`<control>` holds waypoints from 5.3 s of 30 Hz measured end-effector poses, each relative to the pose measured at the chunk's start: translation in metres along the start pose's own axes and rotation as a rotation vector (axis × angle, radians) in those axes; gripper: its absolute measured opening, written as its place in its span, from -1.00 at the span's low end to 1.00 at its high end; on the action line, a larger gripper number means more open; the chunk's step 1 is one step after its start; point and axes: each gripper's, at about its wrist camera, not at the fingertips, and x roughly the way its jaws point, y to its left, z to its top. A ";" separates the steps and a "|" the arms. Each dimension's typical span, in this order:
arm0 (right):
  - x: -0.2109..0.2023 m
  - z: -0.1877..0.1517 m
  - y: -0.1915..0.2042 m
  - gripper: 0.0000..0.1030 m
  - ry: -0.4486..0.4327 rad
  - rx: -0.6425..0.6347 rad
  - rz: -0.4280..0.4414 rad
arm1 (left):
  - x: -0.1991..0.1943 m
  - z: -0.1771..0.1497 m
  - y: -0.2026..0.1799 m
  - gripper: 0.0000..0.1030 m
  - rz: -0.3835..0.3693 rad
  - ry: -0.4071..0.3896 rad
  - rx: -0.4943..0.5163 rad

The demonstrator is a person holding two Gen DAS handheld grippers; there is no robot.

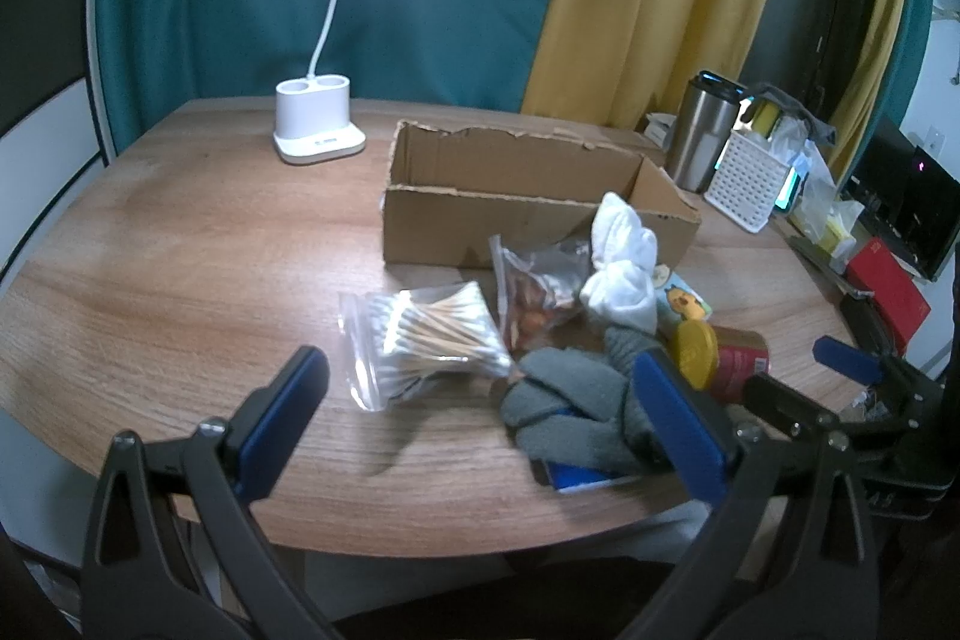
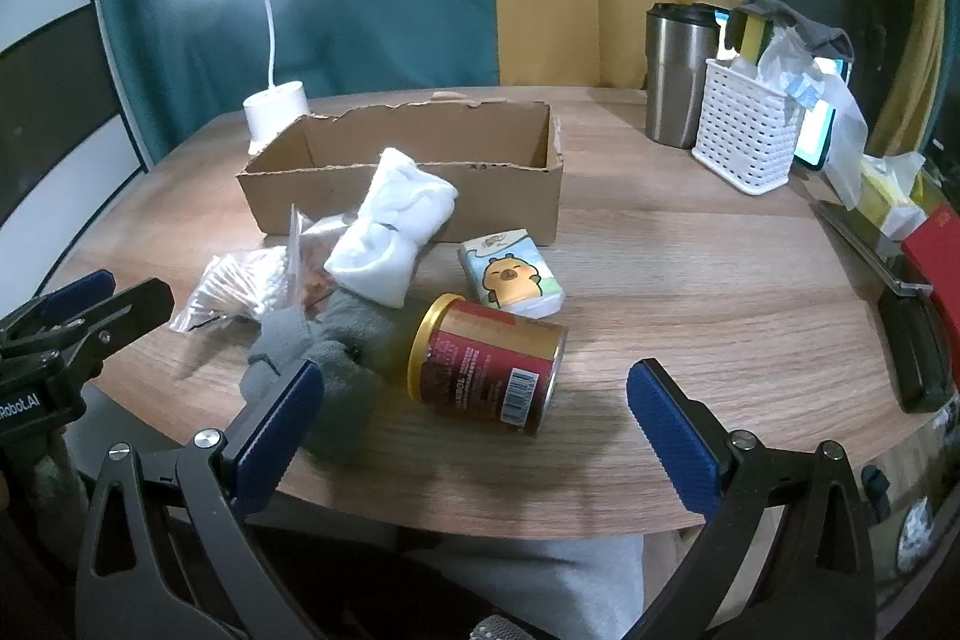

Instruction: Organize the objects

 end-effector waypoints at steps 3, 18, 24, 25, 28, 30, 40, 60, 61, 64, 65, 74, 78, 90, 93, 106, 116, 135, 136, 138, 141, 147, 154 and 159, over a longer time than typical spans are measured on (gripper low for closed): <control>-0.001 0.000 0.000 0.99 0.000 -0.001 -0.001 | 0.000 0.000 0.000 0.99 0.000 0.001 0.000; -0.001 0.000 0.001 0.99 0.001 -0.003 -0.001 | 0.000 0.000 0.000 0.99 0.001 0.002 0.000; -0.002 -0.001 0.000 0.99 0.003 -0.003 0.000 | -0.002 0.000 0.000 0.99 0.002 0.001 0.001; -0.002 -0.001 0.000 0.99 0.003 -0.002 0.000 | -0.002 0.000 0.000 0.99 0.001 0.001 0.001; -0.002 -0.001 0.000 0.99 0.002 -0.002 0.001 | -0.002 0.000 0.000 0.99 0.002 0.001 0.001; -0.002 -0.001 0.000 0.99 0.003 -0.002 0.000 | -0.001 -0.001 -0.001 0.99 0.001 0.004 0.002; 0.009 -0.002 -0.008 0.99 0.015 0.013 0.009 | 0.009 -0.004 -0.008 0.99 -0.010 0.032 0.027; 0.047 0.004 -0.024 0.97 0.050 0.015 0.059 | 0.043 -0.006 -0.034 0.99 -0.002 0.099 0.064; 0.049 0.004 -0.025 0.93 0.055 0.019 0.066 | 0.044 -0.007 -0.036 0.99 -0.002 0.102 0.067; 0.055 0.003 -0.028 0.62 0.077 0.017 0.077 | 0.047 -0.007 -0.042 0.99 -0.001 0.106 0.080; 0.057 0.001 -0.029 0.48 0.082 0.016 0.081 | 0.048 -0.007 -0.044 0.99 -0.001 0.108 0.083; 0.051 -0.005 -0.045 0.39 0.065 0.026 0.107 | 0.060 -0.007 -0.072 0.98 -0.026 0.131 0.140; 0.045 -0.005 -0.057 0.39 0.050 0.038 0.098 | 0.070 -0.010 -0.082 0.89 -0.029 0.148 0.165; 0.040 -0.008 -0.068 0.39 0.038 0.052 0.094 | 0.080 -0.015 -0.090 -0.01 -0.077 0.211 0.203; 0.038 -0.007 -0.066 0.39 0.033 0.048 0.089 | 0.073 -0.014 -0.086 -0.04 -0.098 0.198 0.190; 0.025 0.000 -0.045 0.39 0.010 0.013 0.088 | 0.035 -0.004 -0.063 -0.04 -0.100 0.123 0.152; 0.018 0.004 -0.032 0.39 -0.002 -0.010 0.091 | 0.017 -0.002 -0.041 -0.04 -0.068 0.086 0.125; 0.020 0.009 -0.023 0.39 0.007 -0.030 0.088 | 0.010 0.009 -0.011 -0.04 -0.010 0.063 0.062; 0.020 0.010 -0.024 0.39 0.006 -0.029 0.088 | 0.011 0.010 -0.012 -0.04 -0.010 0.061 0.060; 0.022 0.012 -0.025 0.39 0.008 -0.030 0.086 | 0.013 0.014 -0.013 -0.04 -0.012 0.061 0.056; 0.024 0.016 -0.027 0.39 0.010 -0.025 0.086 | 0.015 0.019 -0.014 -0.04 -0.017 0.059 0.054; 0.027 0.026 -0.031 0.39 0.009 -0.020 0.083 | 0.019 0.034 -0.017 -0.04 -0.025 0.045 0.053; 0.029 0.041 -0.034 0.39 0.002 -0.024 0.082 | 0.022 0.050 -0.019 -0.04 -0.031 0.029 0.048; 0.029 0.053 -0.036 0.39 -0.008 -0.026 0.083 | 0.025 0.060 -0.023 -0.04 -0.041 0.021 0.052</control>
